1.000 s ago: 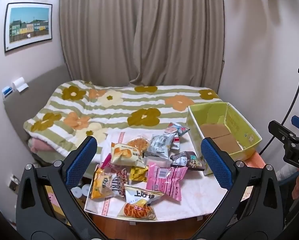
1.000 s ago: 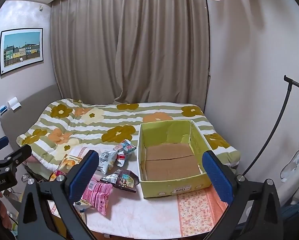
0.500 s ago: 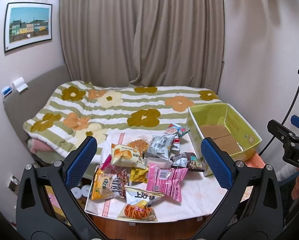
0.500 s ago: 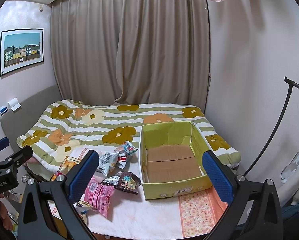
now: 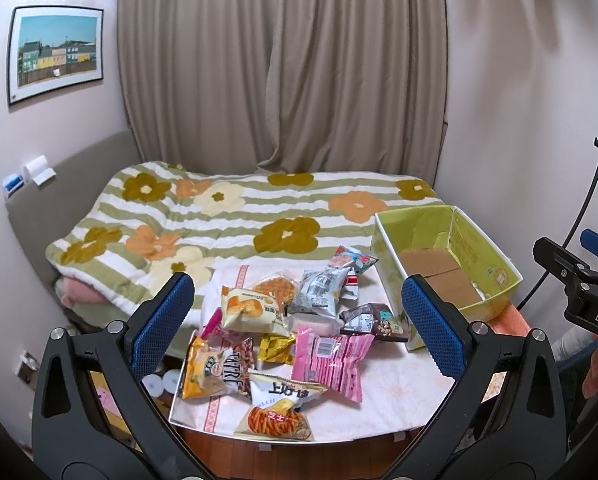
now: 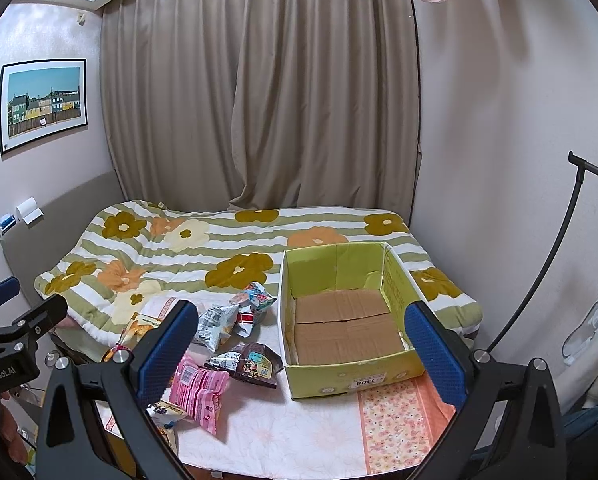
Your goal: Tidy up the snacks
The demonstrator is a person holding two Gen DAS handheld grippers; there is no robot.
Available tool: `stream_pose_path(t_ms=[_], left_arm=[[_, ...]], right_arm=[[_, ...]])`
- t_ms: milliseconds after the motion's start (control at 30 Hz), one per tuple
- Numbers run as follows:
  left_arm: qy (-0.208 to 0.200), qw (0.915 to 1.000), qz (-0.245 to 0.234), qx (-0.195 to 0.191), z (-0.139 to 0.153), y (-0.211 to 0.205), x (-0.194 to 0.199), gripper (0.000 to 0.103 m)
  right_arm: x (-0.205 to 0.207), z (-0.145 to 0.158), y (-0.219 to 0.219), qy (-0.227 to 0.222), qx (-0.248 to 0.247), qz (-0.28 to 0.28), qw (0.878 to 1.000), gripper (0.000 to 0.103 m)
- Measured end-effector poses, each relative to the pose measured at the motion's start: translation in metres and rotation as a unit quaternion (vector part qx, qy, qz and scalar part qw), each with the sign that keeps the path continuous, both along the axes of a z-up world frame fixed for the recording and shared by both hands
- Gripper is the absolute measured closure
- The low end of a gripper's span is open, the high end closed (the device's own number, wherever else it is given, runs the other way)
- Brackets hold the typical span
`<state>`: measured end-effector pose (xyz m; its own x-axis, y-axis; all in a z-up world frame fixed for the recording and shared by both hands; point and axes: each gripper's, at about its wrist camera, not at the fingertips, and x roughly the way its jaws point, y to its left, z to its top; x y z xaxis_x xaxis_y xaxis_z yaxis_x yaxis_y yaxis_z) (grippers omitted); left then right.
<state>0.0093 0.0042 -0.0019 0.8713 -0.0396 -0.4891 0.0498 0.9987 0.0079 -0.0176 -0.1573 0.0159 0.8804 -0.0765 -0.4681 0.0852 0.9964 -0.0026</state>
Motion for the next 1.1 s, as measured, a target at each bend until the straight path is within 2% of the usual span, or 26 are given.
stream_pose_path(t_ms=[1100], left_arm=[[-0.001,1.0,-0.006,-0.001,-0.004,-0.005,-0.012,0.0]], right_arm=[[0.0,0.002,-0.001,-0.002,0.0,-0.003,1.0,0.0]])
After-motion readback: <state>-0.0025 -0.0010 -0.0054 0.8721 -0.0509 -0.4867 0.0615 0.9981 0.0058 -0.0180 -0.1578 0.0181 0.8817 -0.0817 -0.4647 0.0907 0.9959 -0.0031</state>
